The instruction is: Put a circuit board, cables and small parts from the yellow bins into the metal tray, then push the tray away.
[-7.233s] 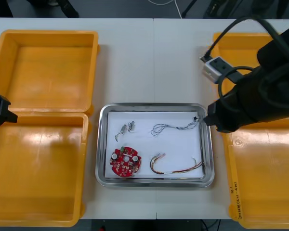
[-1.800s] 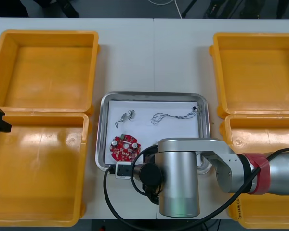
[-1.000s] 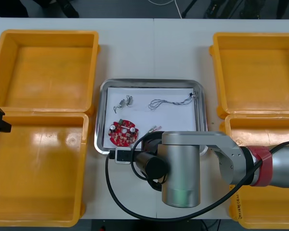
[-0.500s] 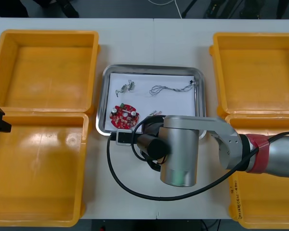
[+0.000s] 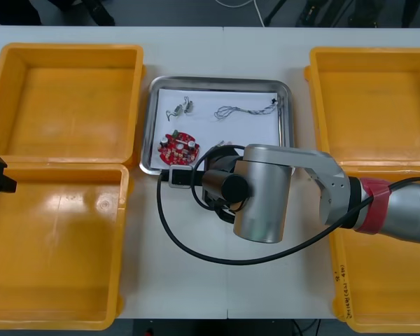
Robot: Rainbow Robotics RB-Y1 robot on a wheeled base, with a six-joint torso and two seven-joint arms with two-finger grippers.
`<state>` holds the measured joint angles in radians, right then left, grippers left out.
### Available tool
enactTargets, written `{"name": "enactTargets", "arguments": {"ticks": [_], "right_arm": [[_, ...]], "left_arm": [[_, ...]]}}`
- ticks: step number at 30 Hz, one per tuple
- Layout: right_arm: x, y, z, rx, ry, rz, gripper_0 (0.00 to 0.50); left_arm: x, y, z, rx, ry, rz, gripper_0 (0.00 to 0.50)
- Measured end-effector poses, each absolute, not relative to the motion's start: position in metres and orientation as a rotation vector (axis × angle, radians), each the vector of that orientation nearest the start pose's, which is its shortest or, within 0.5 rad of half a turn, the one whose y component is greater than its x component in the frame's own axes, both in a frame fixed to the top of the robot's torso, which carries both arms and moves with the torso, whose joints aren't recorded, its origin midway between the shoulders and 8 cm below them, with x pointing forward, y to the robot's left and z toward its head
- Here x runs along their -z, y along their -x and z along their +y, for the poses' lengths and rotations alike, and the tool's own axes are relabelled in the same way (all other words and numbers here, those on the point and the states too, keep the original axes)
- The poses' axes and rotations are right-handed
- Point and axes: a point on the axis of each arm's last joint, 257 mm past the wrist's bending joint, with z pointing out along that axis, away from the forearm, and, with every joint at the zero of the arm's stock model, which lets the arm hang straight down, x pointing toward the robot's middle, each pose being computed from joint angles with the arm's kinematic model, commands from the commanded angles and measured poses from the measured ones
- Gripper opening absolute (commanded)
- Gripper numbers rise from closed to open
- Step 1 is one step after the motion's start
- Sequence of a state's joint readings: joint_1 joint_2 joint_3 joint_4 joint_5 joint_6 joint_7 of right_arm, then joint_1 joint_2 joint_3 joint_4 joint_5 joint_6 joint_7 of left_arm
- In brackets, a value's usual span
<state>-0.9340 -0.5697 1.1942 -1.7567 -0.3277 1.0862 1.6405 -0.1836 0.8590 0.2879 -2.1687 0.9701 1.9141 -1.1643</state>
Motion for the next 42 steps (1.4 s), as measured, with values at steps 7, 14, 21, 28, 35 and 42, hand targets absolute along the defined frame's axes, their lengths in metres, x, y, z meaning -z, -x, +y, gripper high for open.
{"name": "enactTargets", "arguments": {"ticks": [7, 14, 21, 28, 35, 42], "right_arm": [[0.253, -0.505, 0.013, 0.402, 1.682, 1.585, 0.0], [0.245, -0.524, 0.013, 0.405, 1.67, 1.532, 0.0], [0.236, -0.542, 0.009, 0.438, 1.648, 1.501, 0.0], [0.228, -0.56, 0.009, 0.427, 1.617, 1.461, 0.0], [0.22, -0.577, 0.007, 0.44, 1.598, 1.416, 0.0], [0.215, -0.587, 0.003, 0.451, 1.583, 1.4, 0.0]], "left_arm": [[0.158, -0.367, 0.365, 0.05, 0.062, 2.726, 0.5], [0.158, -0.367, 0.365, 0.05, 0.062, 2.726, 0.5], [0.158, -0.367, 0.365, 0.05, 0.062, 2.726, 0.5], [0.158, -0.367, 0.365, 0.05, 0.061, 2.726, 0.5], [0.158, -0.367, 0.365, 0.05, 0.061, 2.726, 0.5], [0.158, -0.367, 0.365, 0.05, 0.061, 2.726, 0.5]]}}
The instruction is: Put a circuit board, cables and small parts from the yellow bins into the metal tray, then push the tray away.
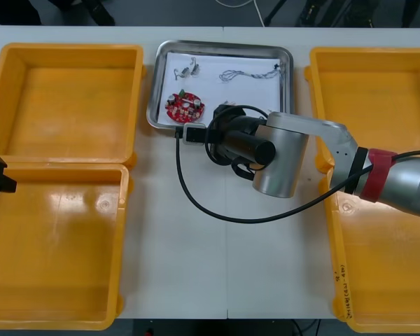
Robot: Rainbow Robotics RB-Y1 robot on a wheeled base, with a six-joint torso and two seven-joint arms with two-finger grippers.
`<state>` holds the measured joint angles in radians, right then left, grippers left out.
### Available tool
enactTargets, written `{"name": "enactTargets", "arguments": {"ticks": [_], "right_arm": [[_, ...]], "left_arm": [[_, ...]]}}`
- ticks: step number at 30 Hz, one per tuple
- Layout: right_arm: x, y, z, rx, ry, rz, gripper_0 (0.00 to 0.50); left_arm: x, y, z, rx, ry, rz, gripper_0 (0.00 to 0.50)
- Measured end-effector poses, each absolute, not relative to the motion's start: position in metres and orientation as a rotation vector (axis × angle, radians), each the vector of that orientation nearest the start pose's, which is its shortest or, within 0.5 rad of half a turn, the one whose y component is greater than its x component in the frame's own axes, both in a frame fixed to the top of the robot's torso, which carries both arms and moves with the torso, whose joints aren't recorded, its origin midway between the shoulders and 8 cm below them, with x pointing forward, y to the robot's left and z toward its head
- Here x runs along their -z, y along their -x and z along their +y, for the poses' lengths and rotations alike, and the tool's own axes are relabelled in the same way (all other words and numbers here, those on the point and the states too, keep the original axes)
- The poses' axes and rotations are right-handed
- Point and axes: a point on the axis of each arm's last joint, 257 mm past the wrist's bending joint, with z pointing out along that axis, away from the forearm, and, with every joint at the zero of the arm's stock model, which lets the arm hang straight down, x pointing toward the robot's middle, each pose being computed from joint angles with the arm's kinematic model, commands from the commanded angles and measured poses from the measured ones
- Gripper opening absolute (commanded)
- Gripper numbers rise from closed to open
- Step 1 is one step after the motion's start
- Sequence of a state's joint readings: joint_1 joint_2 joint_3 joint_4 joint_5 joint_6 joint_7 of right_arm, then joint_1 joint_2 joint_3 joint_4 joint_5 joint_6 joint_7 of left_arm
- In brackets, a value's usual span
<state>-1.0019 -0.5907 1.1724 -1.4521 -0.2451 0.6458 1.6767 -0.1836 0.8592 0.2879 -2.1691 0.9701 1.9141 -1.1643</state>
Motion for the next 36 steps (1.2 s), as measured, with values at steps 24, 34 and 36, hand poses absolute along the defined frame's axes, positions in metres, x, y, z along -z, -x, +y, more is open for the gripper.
{"name": "enactTargets", "arguments": {"ticks": [24, 34, 36], "right_arm": [[0.19, -0.612, 0.006, 0.462, 1.57, 1.293, 0.0], [0.189, -0.619, 0.002, 0.459, 1.561, 1.28, 0.0], [0.188, -0.619, 0.002, 0.459, 1.561, 1.28, 0.0]], "left_arm": [[0.158, -0.367, 0.365, 0.05, 0.061, 2.726, 0.5], [0.158, -0.367, 0.365, 0.05, 0.061, 2.726, 0.5], [0.158, -0.367, 0.365, 0.05, 0.061, 2.726, 0.5]]}}
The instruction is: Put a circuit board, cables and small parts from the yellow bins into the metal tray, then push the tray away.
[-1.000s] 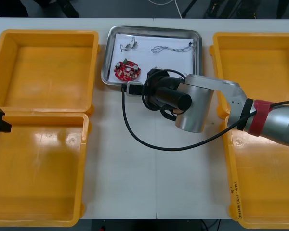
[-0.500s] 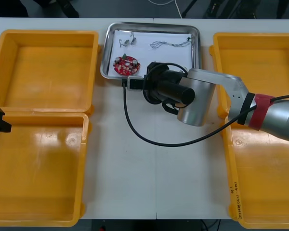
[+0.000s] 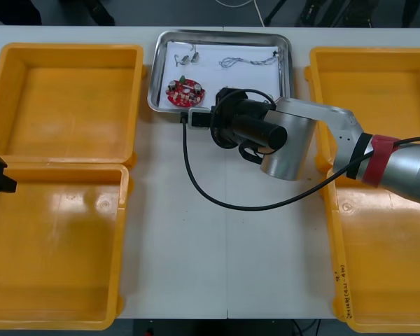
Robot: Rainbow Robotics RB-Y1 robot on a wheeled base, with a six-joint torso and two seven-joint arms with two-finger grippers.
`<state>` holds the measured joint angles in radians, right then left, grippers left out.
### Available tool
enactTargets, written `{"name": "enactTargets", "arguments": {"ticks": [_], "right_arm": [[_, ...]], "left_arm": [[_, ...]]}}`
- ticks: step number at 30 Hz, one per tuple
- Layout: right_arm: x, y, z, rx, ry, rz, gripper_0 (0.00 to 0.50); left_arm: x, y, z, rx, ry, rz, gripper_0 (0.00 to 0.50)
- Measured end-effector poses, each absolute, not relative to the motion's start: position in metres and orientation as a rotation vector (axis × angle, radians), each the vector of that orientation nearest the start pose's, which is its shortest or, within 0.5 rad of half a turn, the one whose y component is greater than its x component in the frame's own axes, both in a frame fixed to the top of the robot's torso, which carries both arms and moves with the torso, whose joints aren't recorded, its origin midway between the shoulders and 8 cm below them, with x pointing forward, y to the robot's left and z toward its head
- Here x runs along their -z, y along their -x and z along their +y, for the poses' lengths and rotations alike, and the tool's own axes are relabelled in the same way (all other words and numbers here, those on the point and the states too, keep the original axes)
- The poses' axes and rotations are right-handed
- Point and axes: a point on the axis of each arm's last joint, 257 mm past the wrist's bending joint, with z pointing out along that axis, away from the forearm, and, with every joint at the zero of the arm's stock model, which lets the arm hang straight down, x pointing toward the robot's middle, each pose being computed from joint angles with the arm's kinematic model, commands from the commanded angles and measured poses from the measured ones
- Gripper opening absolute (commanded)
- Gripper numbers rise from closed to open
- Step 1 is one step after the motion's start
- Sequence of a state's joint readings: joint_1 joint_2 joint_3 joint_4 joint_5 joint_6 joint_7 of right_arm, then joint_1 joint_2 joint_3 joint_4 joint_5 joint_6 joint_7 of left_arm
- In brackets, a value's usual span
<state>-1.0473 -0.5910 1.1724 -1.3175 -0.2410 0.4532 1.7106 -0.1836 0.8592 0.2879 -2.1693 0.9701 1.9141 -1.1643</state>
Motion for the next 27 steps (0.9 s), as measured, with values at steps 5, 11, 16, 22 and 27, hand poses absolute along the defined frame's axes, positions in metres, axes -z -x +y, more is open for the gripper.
{"name": "enactTargets", "arguments": {"ticks": [5, 11, 16, 22, 27], "right_arm": [[0.1885, -0.6189, 0.002, 0.46, 1.561, 1.28, 0.02], [0.1885, -0.6189, 0.002, 0.46, 1.562, 1.28, 0.278], [0.1884, -0.619, 0.002, 0.46, 1.562, 1.28, 0.374], [0.1886, -0.6189, 0.0021, 0.46, 1.563, 1.279, 0.5], [0.1893, -0.6186, 0.0021, 0.46, 1.565, 1.279, 0.5]], "left_arm": [[0.1577, -0.3673, 0.3646, 0.05, 0.061, 2.726, 0.5], [0.1577, -0.3673, 0.3646, 0.05, 0.061, 2.726, 0.5], [0.1577, -0.3673, 0.3646, 0.05, 0.061, 2.726, 0.5], [0.1577, -0.3673, 0.3646, 0.05, 0.061, 2.726, 0.5], [0.1577, -0.3673, 0.3646, 0.05, 0.061, 2.726, 0.5]]}}
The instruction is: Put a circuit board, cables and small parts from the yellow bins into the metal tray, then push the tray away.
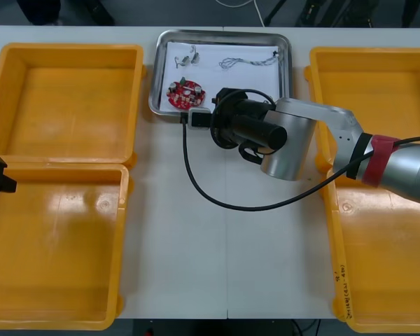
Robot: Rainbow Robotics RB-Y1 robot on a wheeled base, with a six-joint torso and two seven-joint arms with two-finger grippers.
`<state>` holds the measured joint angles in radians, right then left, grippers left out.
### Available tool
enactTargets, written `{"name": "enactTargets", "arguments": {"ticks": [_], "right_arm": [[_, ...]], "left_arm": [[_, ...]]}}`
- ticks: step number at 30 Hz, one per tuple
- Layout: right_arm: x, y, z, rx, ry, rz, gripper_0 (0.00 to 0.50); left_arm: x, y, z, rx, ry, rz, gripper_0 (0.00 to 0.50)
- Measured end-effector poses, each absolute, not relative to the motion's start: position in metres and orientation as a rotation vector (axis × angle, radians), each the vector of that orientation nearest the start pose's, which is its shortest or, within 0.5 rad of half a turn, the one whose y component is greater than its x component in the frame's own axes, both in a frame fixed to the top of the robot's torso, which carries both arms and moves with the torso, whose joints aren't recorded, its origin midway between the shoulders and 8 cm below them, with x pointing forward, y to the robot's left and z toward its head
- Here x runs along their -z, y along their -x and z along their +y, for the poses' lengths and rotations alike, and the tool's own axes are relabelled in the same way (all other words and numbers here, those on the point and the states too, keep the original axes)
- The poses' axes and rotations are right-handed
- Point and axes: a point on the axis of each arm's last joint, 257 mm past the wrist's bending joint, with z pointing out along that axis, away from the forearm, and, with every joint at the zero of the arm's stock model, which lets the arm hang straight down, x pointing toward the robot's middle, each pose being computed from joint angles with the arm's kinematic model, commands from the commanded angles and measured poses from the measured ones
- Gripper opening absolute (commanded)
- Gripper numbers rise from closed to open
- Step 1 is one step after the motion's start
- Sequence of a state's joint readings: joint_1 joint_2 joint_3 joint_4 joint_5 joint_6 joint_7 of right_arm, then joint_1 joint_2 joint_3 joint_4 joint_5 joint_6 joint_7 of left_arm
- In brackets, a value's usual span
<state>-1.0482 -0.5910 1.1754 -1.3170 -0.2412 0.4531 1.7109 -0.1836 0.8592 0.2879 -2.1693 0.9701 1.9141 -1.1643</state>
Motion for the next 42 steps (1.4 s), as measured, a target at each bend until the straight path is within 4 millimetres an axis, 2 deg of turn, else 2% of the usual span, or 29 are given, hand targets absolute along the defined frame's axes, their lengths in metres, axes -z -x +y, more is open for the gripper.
{"name": "enactTargets", "arguments": {"ticks": [7, 12, 17, 24, 35, 38, 42], "right_arm": [[0.208, -0.61, -0.006, 0.425, 1.559, 1.415, 0.5], [0.21, -0.595, -0.004, 0.452, 1.592, 1.457, 0.5], [0.203, -0.58, 0.004, 0.471, 1.615, 1.467, 0.5], [0.182, -0.579, 0.011, 0.488, 1.615, 1.428, 0.5], [0.194, -0.552, -0.004, 0.461, 1.647, 1.6, 0.5], [0.187, -0.544, -0.011, 0.461, 1.64, 1.667, 0.5], [0.167, -0.535, -0.013, 0.431, 1.607, 1.718, 0.5]], "left_arm": [[0.158, -0.367, 0.365, 0.05, 0.061, 2.726, 0.5], [0.158, -0.367, 0.365, 0.05, 0.061, 2.726, 0.5], [0.158, -0.367, 0.365, 0.05, 0.061, 2.726, 0.5], [0.158, -0.367, 0.365, 0.05, 0.061, 2.726, 0.5], [0.158, -0.367, 0.365, 0.05, 0.061, 2.725, 0.5], [0.158, -0.367, 0.365, 0.049, 0.061, 2.725, 0.5], [0.158, -0.367, 0.365, 0.049, 0.061, 2.725, 0.5]]}}
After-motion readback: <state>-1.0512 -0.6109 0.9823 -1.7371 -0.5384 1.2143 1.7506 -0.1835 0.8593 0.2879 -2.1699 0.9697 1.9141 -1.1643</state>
